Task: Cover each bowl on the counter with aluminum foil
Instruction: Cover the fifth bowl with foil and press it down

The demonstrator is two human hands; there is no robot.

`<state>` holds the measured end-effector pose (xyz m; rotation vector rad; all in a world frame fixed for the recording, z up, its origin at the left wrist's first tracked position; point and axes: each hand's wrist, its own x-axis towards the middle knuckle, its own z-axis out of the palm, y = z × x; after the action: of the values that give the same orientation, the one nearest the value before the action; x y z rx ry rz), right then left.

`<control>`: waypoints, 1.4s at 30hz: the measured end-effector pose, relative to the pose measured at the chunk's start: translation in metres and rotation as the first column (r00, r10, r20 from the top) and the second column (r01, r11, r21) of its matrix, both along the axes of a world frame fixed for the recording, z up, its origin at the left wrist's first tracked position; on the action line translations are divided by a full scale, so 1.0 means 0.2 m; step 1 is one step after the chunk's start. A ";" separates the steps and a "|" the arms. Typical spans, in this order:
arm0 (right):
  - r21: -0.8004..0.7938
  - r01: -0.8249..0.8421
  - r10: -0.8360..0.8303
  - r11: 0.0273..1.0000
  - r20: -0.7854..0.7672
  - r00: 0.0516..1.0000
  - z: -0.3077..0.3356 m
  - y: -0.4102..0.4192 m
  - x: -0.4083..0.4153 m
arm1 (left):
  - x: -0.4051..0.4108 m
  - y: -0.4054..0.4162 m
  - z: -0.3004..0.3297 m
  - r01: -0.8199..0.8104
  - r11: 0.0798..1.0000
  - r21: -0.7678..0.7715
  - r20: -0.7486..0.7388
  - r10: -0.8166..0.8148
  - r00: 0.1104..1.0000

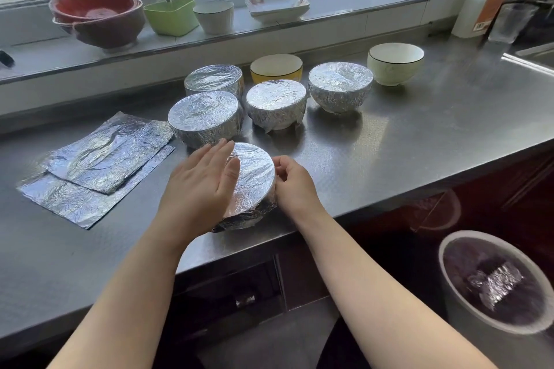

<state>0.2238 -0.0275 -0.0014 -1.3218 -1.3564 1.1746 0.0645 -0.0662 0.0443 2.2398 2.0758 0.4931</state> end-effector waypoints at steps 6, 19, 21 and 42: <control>0.098 -0.036 0.010 0.995 0.250 0.968 -0.01 0.03 0.00 | 0.00 0.00 0.00 -0.006 1.000 -0.001 -0.002 0.006 1.000; 0.174 -0.004 -0.088 0.985 0.520 0.850 0.03 0.01 0.15 | 0.02 -0.02 0.03 -0.063 0.997 -0.041 -0.008 0.063 0.998; 0.220 0.123 -0.178 0.968 0.250 0.952 0.07 -0.03 0.17 | 0.04 -0.02 0.02 -0.103 0.994 -0.036 -0.002 0.103 0.995; 0.003 -0.124 0.124 0.992 -0.110 0.986 0.17 -0.26 -0.09 | 0.14 -0.01 0.01 -0.247 0.968 -0.041 0.020 0.247 0.969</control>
<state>0.2062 -0.0797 0.0333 -1.1710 -1.3726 1.3152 0.0916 -0.0685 0.0460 1.9531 2.3434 0.4851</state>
